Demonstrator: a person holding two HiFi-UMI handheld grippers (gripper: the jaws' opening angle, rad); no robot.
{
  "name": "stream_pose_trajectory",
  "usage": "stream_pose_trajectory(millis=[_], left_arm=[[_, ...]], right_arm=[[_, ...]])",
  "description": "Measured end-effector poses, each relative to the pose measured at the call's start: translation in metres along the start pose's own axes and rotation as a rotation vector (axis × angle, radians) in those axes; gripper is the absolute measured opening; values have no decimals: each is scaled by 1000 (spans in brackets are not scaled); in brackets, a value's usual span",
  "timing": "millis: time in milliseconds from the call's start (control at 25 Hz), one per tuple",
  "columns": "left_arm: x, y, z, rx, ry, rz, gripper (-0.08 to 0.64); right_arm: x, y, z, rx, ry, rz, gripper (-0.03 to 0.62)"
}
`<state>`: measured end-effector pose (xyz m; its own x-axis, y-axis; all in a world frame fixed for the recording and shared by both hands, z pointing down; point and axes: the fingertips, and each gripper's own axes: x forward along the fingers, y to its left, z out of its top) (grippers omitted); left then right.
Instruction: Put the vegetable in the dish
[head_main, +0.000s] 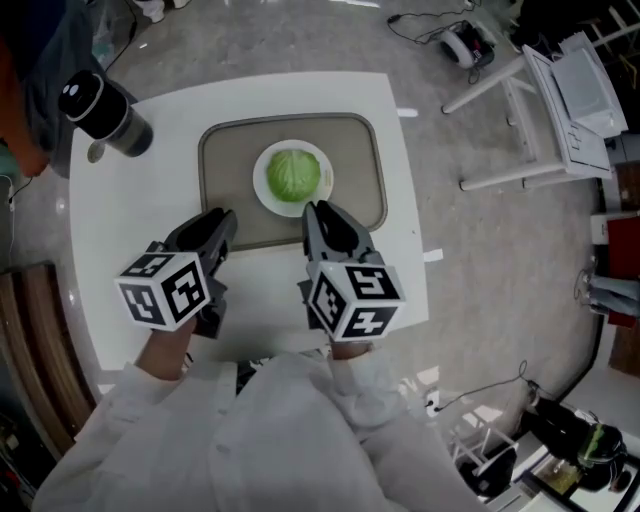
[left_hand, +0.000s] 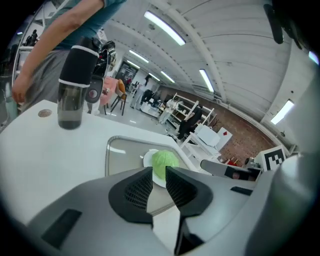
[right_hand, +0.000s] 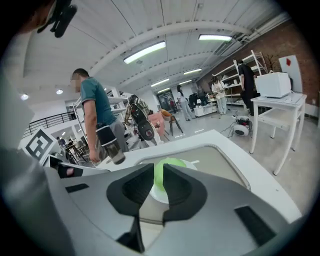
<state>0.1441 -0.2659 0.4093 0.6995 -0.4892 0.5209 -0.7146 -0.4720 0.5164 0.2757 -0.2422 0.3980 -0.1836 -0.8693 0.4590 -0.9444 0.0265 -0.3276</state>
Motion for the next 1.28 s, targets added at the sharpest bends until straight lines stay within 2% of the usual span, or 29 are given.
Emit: stream_pose_trajectory(millis=[320, 600, 760, 920, 1000, 1120, 1280], left_arm=[[-98, -3, -14, 52, -78, -89, 78], [-175, -8, -22, 112, -152, -192, 24], [-215, -12, -36, 127, -165, -258, 12], [-250, -20, -54, 145, -171, -328, 9], [-261, -20, -64, 151, -165, -350, 9], [-273, -16, -75, 142, -152, -359, 9], [-279, -14, -80, 133, -157, -355, 9]], right_arm=[[-57, 102, -5, -48, -119, 78, 32], [-96, 174, -17, -45, -183, 106, 25], [-117, 214, -28, -43, -210, 132, 21], [-140, 256, -41, -89, -218, 208, 21], [-148, 270, -52, -119, -191, 218, 21], [-155, 283, -66, -149, -155, 229, 21], [-160, 299, -73, -141, -148, 311, 21]])
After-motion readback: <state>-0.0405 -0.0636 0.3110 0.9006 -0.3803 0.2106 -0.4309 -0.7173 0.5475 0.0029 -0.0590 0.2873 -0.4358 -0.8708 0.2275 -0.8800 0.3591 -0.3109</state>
